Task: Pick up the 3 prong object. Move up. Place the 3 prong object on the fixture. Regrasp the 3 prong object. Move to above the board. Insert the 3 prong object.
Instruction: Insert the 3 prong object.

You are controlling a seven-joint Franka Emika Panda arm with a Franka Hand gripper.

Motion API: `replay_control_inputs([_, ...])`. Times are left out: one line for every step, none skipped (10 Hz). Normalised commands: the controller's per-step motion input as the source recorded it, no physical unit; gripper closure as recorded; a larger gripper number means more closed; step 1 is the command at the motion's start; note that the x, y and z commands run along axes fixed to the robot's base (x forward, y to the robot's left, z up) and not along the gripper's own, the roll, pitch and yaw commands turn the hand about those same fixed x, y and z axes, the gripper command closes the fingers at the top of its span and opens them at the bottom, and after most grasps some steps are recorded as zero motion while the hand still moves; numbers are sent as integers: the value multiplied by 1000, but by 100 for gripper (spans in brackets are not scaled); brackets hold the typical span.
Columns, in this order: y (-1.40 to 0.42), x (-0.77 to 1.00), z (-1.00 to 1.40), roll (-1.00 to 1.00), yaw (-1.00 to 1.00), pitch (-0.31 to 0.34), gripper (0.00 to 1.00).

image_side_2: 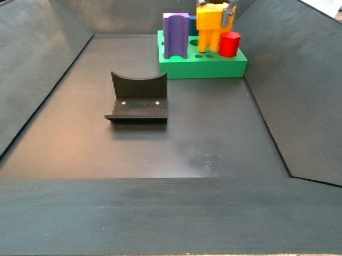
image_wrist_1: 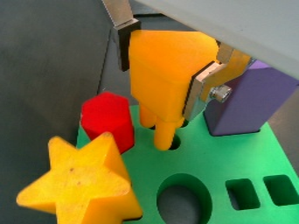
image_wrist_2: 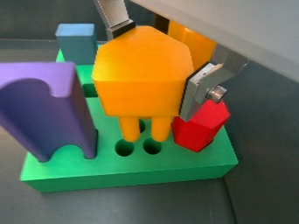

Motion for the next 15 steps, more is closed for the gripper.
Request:
replay_control_inputs([0,-166,-131,0,149,-164,100])
replay_control_inputs([-37,37,-69,56,109,-6,100])
replay_control_inputs([-14,77,0,36,106,-17,100])
replay_control_inputs([-14,171,-23,0,0,-37,100])
replay_control_inputs([0,183,-14,0,0,-10,100])
replay_control_inputs([46,189,-77,0,0,-33,100])
replay_control_inputs([37,286,-134,0,0,-44,100])
replay_control_inputs([129,103,-111,0,0,-19,100])
replay_control_inputs([120,0,-120,0,0,-33,100])
replay_control_inputs([126,0,-49,49,0,0,100])
replay_control_inputs([0,0,-46,76,91,0,100])
replay_control_inputs([-26,17,-134,57,83,-26,100])
replay_control_inputs([-31,83,-220,66,40,-7,100])
replay_control_inputs([0,89,-189,60,37,0,100])
replay_control_inputs([0,26,-237,94,49,0,100])
